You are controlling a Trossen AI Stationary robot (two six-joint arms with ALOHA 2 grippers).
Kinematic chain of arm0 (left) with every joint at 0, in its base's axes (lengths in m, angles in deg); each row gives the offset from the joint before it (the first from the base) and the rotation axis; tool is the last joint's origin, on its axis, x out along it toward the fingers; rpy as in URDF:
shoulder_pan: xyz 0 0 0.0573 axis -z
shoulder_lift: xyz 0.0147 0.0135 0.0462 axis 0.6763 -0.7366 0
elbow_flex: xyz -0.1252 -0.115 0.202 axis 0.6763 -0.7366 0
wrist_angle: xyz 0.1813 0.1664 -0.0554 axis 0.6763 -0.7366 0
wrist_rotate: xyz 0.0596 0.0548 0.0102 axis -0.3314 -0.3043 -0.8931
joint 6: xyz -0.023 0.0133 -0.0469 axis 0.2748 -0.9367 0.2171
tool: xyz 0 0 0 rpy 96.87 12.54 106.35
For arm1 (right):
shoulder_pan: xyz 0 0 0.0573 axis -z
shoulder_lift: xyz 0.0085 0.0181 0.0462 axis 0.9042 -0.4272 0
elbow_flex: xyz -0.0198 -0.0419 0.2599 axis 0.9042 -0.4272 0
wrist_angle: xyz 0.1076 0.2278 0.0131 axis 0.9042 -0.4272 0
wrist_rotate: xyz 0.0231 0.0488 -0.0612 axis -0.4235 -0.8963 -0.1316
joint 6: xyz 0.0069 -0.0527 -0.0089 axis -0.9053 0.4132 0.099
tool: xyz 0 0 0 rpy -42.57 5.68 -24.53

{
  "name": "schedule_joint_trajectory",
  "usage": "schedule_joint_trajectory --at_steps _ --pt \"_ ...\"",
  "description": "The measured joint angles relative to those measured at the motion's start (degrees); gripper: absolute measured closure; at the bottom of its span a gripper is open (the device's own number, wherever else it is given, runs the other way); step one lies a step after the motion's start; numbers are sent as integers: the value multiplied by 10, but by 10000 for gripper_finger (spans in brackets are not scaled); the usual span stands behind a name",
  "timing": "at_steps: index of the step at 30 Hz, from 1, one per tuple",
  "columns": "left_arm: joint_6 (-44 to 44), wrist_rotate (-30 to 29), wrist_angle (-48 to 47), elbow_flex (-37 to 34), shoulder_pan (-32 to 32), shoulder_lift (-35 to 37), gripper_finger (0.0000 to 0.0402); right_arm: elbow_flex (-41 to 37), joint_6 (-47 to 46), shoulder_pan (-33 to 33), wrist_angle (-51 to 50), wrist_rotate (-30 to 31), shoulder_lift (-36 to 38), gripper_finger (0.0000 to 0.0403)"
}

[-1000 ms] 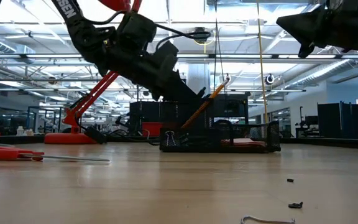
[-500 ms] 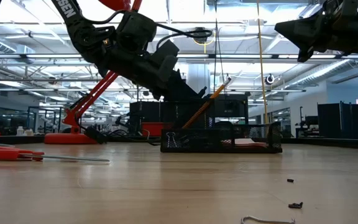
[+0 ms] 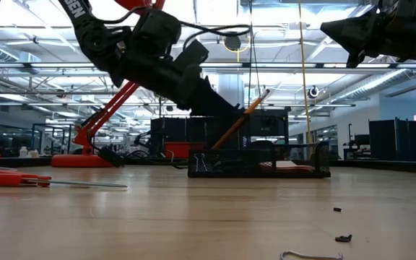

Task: Pick and place office supplies into organizer
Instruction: Put the black pen into the black desk organizer, then put the orange scissor into the black desk organizer

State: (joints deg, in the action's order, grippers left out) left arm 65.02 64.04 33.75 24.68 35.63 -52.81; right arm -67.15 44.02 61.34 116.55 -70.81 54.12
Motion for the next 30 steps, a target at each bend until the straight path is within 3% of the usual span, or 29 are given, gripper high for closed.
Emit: schedule_joint_trajectory --at_steps 13,17,21,25,30 --pt "-19 -35 -74 0 16 99 210 0 -3 0 -6 1 0 399" --pt "1 -71 -245 1 51 171 210 0 -5 0 -10 0 0 399" --pt "94 -118 -451 1 118 226 210 0 -5 0 -20 0 0 399" --pt "223 -108 -601 1 198 234 210 0 -5 0 -27 0 0 399" --pt "303 -105 -735 1 272 230 211 0 -27 0 -32 0 0 399"
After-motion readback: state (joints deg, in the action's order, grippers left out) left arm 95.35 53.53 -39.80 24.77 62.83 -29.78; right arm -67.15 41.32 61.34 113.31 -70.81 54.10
